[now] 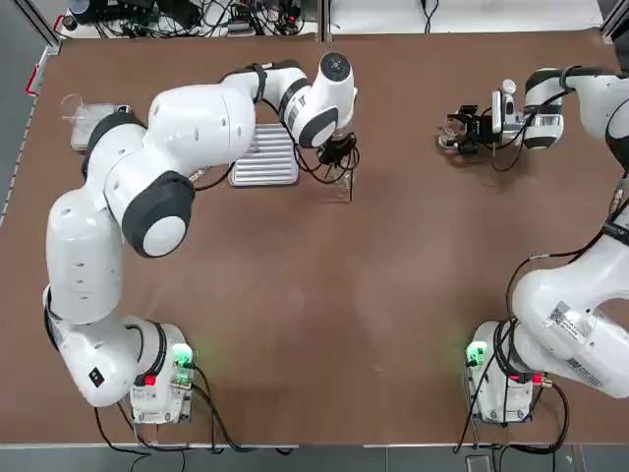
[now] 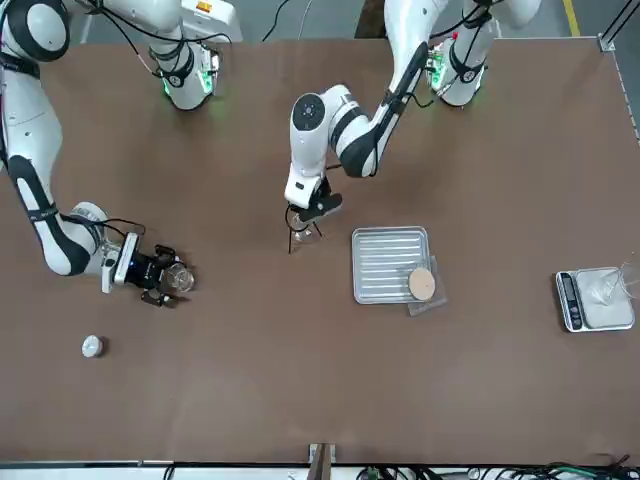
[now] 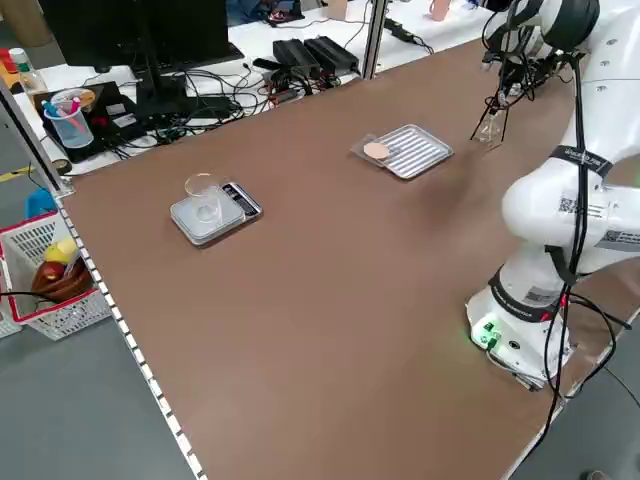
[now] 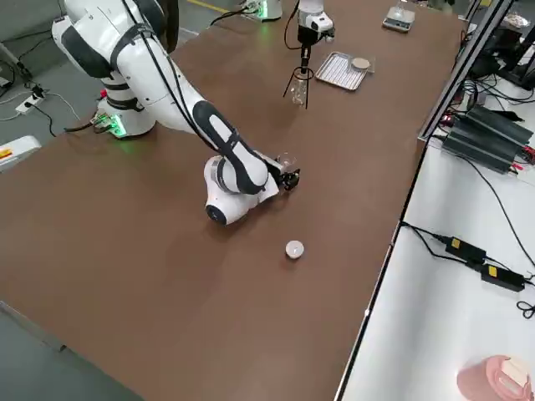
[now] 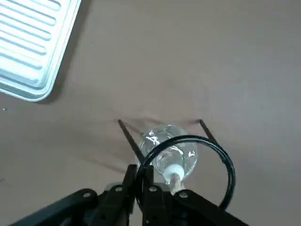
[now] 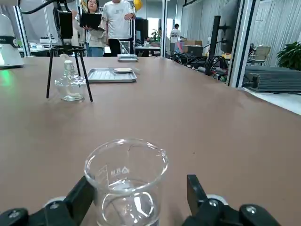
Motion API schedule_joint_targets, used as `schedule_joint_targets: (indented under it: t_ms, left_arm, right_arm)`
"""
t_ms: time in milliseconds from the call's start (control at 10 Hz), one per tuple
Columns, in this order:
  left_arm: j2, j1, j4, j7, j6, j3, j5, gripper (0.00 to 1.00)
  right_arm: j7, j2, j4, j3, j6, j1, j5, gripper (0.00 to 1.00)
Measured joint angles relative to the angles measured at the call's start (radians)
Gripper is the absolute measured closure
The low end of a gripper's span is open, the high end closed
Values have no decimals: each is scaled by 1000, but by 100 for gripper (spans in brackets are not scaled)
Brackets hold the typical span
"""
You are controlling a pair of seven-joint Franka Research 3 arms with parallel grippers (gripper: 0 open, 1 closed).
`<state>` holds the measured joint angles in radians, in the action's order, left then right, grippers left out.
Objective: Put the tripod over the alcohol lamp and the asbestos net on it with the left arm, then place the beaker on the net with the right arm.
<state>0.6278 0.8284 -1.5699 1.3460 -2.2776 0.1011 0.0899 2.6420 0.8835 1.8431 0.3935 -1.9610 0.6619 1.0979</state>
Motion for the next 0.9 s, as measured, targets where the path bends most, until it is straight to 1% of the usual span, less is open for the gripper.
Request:
schedule_joint_targets:
  t_ms: [600,700,800,900]
  left_arm:
    - [8,0,0,0,0,0,0,83]
    - [9,0,0,0,0,0,0,79]
    - [9,0,0,0,0,0,0,71]
    - [9,0,0,0,0,0,0,58]
  right_arm:
    - [0,0,0,0,0,1,0,12]
    - [0,0,0,0,0,1,0,13]
    - [0,0,0,0,0,1,0,13]
    - [0,0,0,0,0,1,0,13]
